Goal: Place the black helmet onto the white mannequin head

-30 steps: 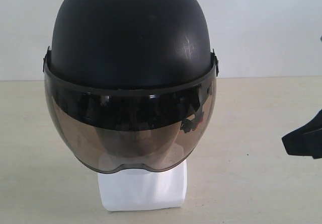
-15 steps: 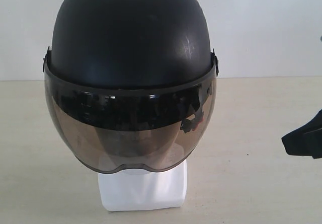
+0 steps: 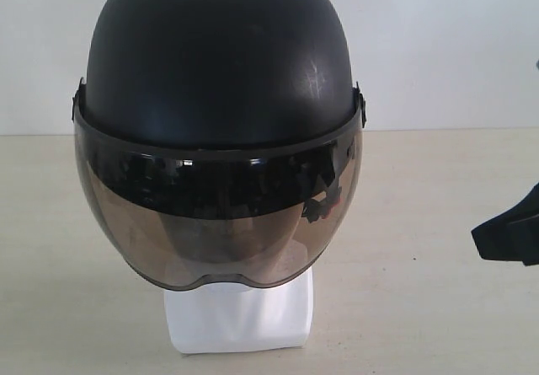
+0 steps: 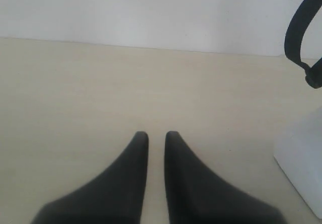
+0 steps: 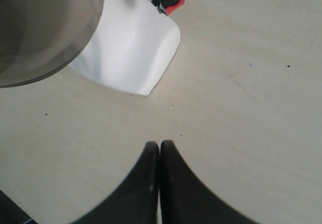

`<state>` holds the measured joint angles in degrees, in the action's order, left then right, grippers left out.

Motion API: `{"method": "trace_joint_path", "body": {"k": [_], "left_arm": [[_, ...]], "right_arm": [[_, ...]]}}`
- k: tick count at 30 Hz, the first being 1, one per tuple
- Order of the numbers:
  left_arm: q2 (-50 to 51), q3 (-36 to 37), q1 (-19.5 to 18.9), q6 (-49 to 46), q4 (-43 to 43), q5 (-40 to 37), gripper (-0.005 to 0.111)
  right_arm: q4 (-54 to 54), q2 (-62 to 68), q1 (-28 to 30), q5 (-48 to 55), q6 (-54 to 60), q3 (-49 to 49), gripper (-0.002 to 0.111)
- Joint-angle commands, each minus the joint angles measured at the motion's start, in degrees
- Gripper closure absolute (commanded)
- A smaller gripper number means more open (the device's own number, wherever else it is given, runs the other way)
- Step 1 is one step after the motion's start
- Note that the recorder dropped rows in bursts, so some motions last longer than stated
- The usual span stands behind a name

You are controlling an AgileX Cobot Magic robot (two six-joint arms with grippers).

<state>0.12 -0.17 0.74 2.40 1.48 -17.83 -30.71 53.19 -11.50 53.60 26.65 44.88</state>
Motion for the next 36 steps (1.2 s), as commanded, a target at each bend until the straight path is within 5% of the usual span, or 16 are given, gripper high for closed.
{"method": "trace_joint_path", "body": {"k": [1, 20, 29, 36], "left_arm": [[-0.1, 0.2, -0.1, 0.6, 0.2, -0.2, 0.094], [-0.1, 0.2, -0.1, 0.6, 0.2, -0.2, 0.094], [-0.1, 0.2, -0.1, 0.6, 0.2, -0.2, 0.094], [-0.1, 0.2, -0.1, 0.6, 0.2, -0.2, 0.094]], "right_arm": [[-0.1, -0.5, 0.2, 0.2, 0.2, -0.2, 0.109], [1.1, -3.6, 0.2, -1.8, 2.9, -0.2, 0.109], [1.0, -25.4, 0.2, -36.5, 5.4, -9.2, 0.109], [0.2, -39.2, 3.0, -49.3, 5.1, -24.6, 0.109]]}}
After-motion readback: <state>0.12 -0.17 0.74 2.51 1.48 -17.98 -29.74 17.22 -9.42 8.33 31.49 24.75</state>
